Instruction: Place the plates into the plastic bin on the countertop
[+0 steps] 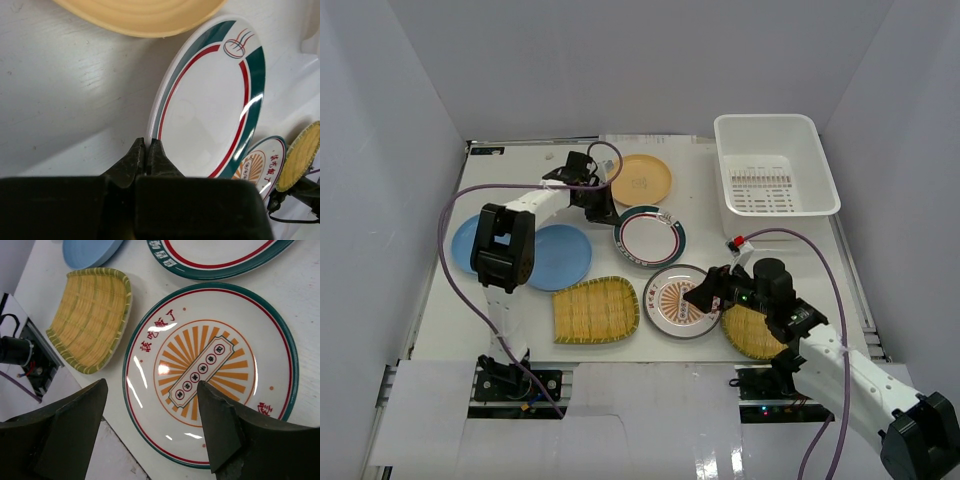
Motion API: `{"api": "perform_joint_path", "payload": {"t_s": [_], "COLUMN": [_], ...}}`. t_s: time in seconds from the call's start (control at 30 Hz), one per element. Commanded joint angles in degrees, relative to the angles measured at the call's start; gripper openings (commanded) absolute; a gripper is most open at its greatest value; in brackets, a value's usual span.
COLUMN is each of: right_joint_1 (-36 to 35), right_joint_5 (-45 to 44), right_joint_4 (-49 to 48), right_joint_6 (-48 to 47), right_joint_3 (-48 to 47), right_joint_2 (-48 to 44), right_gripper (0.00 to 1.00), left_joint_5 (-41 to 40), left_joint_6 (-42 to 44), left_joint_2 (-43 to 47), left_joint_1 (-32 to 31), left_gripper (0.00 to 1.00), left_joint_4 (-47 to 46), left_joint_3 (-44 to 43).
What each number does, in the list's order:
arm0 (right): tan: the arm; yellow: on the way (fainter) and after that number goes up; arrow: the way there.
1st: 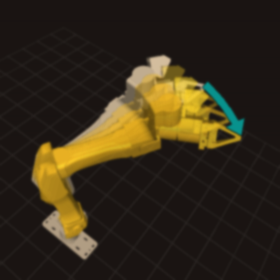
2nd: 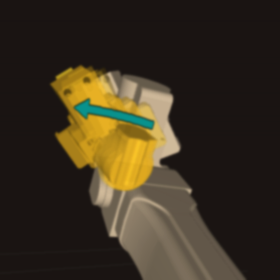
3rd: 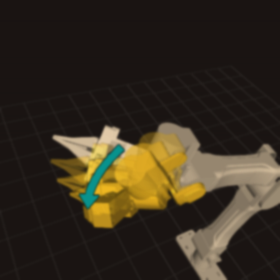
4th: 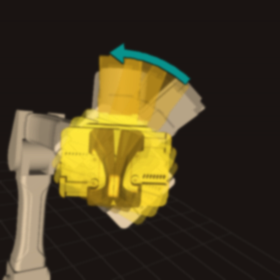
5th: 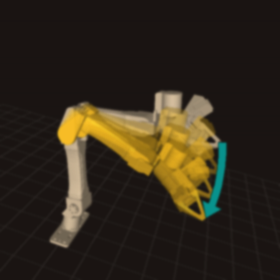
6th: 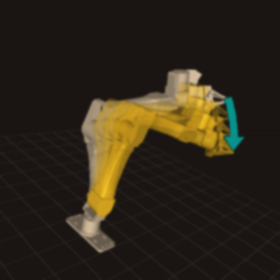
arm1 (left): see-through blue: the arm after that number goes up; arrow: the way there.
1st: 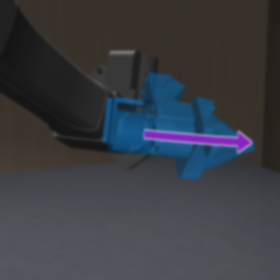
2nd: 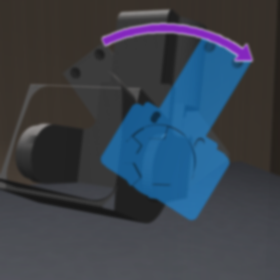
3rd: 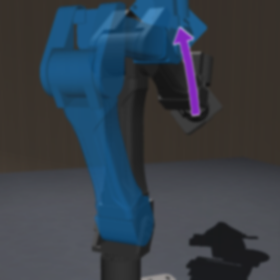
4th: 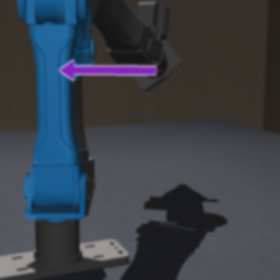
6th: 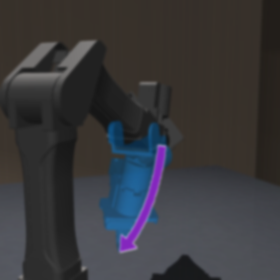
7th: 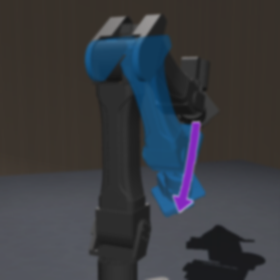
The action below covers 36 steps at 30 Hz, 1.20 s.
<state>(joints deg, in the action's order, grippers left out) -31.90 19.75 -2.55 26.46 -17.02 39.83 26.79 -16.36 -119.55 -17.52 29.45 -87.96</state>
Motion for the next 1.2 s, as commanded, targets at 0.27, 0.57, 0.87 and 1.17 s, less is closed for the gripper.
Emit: {"api": "perform_joint_path", "payload": {"t_s": [0.27, 0.57, 0.87, 1.17], "right_joint_1": [3.33, 13.09, 13.36, 13.36], "right_joint_5": [-17.02, -10.37, 8.90, 8.91], "right_joint_4": [-0.62, -3.43, -14.40, -16.80], "right_joint_6": [-3.87, -7.82, -5.54, 0.34], "right_joint_3": [-4.61, -3.73, -2.23, -8.20], "right_joint_2": [9.64, 19.48, 29.59, 20.93], "right_gripper": [0.65, 0.75, 0.47, 0.08], "left_joint_5": [6.96, 13.11, 16.01, 14.96], "left_joint_6": [-2.97, -10.61, -18.18, -21.43], "left_joint_2": [19.77, 33.06, 33.50, 37.88], "left_joint_1": [1.61, 2.84, 2.75, 2.49], "left_gripper": [0.00, 0.00, 0.00, 0.00], "left_joint_4": [-2.99, -10.02, -18.20, -21.88], "left_joint_3": [7.54, 10.71, 8.95, 6.75]}}
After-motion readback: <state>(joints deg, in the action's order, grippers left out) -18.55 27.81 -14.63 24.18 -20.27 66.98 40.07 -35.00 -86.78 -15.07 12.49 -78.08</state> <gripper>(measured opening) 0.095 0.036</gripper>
